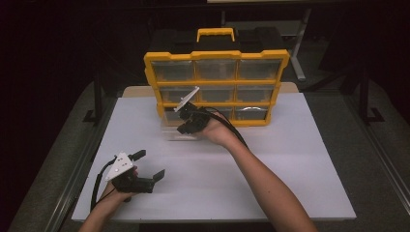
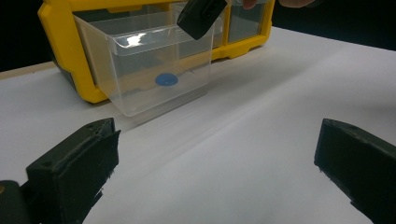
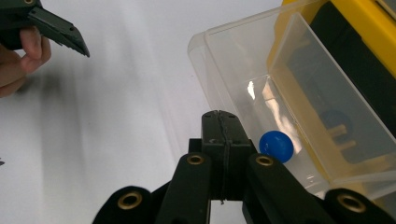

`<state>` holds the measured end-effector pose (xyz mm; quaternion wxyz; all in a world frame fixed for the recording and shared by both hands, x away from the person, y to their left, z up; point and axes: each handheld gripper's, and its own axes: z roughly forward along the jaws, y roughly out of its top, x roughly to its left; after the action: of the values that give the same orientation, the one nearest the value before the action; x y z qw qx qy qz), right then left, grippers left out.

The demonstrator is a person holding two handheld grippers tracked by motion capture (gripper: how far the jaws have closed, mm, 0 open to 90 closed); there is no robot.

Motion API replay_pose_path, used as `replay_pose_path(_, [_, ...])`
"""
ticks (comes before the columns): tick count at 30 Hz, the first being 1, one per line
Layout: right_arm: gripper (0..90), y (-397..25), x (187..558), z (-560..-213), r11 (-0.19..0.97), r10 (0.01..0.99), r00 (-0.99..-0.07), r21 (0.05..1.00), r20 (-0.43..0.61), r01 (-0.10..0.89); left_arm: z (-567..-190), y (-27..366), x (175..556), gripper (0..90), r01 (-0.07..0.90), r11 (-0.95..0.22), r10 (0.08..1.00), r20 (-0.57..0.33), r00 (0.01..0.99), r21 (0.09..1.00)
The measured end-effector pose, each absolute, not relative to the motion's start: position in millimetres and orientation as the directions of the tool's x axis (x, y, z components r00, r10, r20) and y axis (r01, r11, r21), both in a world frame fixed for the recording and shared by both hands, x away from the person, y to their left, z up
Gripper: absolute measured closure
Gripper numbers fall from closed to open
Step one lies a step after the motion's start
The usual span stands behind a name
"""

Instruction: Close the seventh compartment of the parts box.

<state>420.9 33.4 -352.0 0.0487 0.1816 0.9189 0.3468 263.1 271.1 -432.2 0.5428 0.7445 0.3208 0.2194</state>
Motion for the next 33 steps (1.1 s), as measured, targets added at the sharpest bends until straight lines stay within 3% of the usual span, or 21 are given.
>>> replay_pose_path(24, [89.3, 31, 429, -352, 0.662, 0.429, -0.901, 0.657, 0.062, 0.36, -432, 271, 263, 0.0, 0.24, -0.205, 0.714, -0.022, 0.699, 0.949])
replay_pose_path(33, [89.3, 32, 436, -354, 0.668, 0.427, -0.904, 0.666, 0.022, 0.332, -432, 271, 264, 0.0, 0.239, -0.208, 0.713, -0.02, 0.701, 0.949])
